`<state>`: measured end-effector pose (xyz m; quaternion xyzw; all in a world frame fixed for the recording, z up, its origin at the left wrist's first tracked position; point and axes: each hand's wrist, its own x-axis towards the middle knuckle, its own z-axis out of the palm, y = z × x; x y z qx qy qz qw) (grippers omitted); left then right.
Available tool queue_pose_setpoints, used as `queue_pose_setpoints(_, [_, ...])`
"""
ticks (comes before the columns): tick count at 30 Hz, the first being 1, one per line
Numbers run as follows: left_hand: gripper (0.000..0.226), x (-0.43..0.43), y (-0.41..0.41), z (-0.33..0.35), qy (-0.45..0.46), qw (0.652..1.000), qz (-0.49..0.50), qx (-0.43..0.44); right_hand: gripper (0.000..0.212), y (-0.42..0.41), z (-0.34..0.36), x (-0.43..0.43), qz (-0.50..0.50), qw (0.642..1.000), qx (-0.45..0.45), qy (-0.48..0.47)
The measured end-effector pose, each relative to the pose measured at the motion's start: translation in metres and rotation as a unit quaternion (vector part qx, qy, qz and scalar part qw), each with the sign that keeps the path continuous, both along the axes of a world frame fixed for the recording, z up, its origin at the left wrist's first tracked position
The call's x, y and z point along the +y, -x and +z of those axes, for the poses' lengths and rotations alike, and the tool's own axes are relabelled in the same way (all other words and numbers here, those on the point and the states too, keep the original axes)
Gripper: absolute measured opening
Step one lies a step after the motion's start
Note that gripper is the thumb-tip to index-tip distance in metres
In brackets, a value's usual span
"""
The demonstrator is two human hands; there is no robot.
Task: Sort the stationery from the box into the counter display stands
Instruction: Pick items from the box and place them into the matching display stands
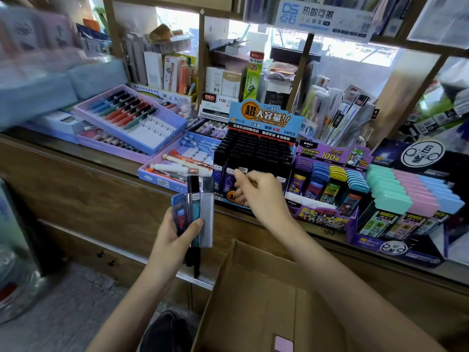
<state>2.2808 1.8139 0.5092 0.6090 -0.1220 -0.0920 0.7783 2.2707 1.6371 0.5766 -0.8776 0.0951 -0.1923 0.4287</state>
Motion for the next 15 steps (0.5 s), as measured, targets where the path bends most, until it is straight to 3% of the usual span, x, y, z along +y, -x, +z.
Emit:
queue_pose_setpoints(2, [0.031,-0.006,0.002,0.002,0.007,1.0,-0.014,-0.005,0.031,0.016,-0.006,0.01,0.074,0.985,0.058,-0.144])
queue_pose_setpoints(7, [0.031,-0.026,0.012,0.003,-0.004,0.998,-0.053,-0.032,0.033,0.027,-0.025,0.019,0.112,0.961,0.091,-0.237])
queue_pose_setpoints(15, [0.037,-0.033,0.014,0.005,-0.018,0.998,-0.043,-0.04,0.022,0.034,-0.015,0.0,0.065,0.924,-0.054,-0.373])
